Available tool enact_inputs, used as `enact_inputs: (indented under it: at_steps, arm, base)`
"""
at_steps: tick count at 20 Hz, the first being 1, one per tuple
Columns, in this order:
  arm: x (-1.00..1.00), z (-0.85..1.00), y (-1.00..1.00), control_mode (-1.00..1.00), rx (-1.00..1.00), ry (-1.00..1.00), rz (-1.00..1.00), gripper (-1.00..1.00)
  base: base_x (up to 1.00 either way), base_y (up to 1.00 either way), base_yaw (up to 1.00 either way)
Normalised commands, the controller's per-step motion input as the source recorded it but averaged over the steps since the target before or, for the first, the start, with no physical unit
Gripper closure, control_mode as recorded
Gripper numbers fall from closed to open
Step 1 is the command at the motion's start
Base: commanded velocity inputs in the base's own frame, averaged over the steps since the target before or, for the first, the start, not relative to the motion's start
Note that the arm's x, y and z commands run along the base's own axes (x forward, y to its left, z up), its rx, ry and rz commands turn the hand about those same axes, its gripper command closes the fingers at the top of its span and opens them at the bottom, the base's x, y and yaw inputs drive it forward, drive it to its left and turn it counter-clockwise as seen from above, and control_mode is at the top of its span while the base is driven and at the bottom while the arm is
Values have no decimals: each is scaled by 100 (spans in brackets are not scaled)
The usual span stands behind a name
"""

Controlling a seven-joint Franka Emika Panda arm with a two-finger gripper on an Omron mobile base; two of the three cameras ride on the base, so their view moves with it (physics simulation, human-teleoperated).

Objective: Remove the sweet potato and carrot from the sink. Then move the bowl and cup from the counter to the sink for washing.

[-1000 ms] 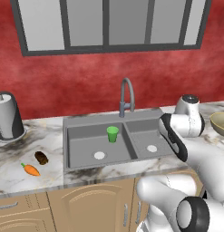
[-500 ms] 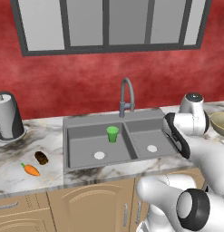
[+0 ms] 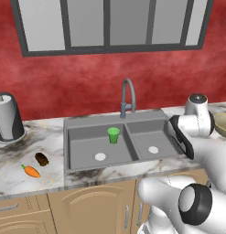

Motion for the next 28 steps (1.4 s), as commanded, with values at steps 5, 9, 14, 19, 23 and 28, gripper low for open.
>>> enact_inputs:
  at_steps: [5,9,14,19,23,28]
  arm:
    - [0,2,-34,-100,-2,-4,0,-100]
    - [0,2,-32,-100,-1,-7,0,-100]
    - [0,1,-32,-100,-1,-7,0,-100]
    - [2,4,-37,-100,-1,-9,0,-100]
    - [5,13,-32,-100,-6,-8,-1,-100]
    - [9,20,-22,-100,-7,0,-1,-100]
  base:
    - [0,0,0]
    - [0,0,0]
    - [0,0,0]
    - [0,0,0]
    - [0,0,0]
    - [0,0,0]
